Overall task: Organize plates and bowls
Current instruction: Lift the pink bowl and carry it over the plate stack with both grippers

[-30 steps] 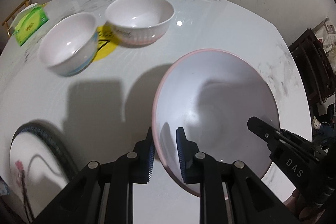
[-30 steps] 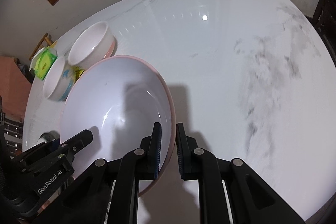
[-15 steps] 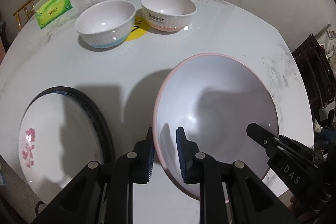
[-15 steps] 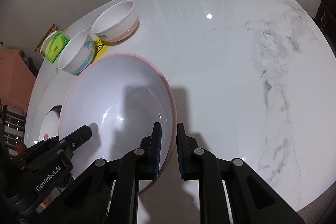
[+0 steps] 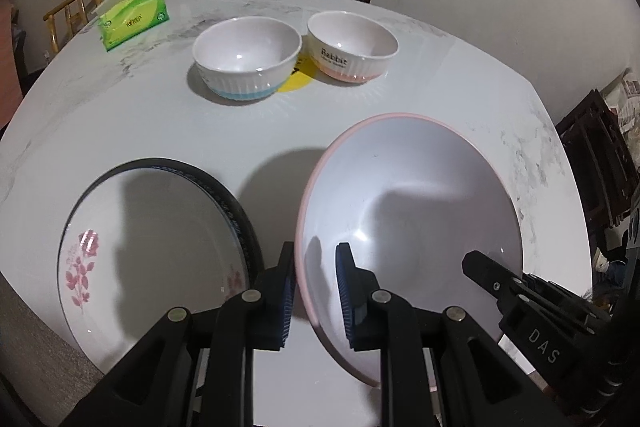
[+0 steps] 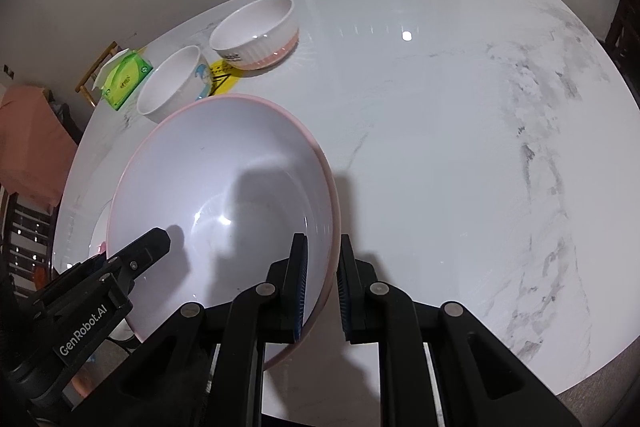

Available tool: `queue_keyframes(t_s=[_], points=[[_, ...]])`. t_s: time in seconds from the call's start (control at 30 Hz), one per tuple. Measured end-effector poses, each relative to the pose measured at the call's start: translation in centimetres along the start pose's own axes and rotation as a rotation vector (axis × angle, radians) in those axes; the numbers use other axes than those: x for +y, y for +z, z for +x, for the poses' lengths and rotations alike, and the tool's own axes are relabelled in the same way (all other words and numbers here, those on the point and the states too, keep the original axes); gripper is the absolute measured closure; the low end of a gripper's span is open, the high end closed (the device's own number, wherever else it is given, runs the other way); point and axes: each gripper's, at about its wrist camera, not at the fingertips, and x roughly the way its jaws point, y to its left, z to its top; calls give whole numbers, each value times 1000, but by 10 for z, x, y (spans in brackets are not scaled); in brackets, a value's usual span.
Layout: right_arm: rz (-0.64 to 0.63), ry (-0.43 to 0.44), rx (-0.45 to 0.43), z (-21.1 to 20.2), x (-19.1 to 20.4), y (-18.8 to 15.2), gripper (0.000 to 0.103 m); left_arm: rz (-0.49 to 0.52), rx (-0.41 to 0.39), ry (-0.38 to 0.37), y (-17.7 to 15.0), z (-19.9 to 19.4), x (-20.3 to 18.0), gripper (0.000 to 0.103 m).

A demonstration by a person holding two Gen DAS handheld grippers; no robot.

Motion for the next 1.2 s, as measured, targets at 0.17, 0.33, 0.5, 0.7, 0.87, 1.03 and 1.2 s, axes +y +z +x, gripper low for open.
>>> queue_keyframes(t_s=[0.17, 0.33, 0.5, 0.7, 0.87, 1.03, 1.2], points=[[-23, 7, -15, -5, 10, -1, 89, -21, -22, 9, -2, -9, 12, 83], [-43, 21, -17, -7, 22, -1, 89, -41, -41, 15, -1, -19, 23, 83], [-84, 47, -24, -11, 43, 1, 88, -70, -78, 30, 0, -35, 39, 83], [-139, 80, -19, -11, 71, 5, 88, -110, -106, 59, 1, -55, 66, 83], [-200, 109, -6, -8, 102, 5, 88, -147, -133, 102, -1, -70, 92, 83], [-243, 133, 16, -2, 124, 0, 88, -194, -130, 126, -7, -76, 116, 83], [-270, 145, 56, 11, 141, -8, 87, -228, -119, 144, -16, -77, 134, 83]])
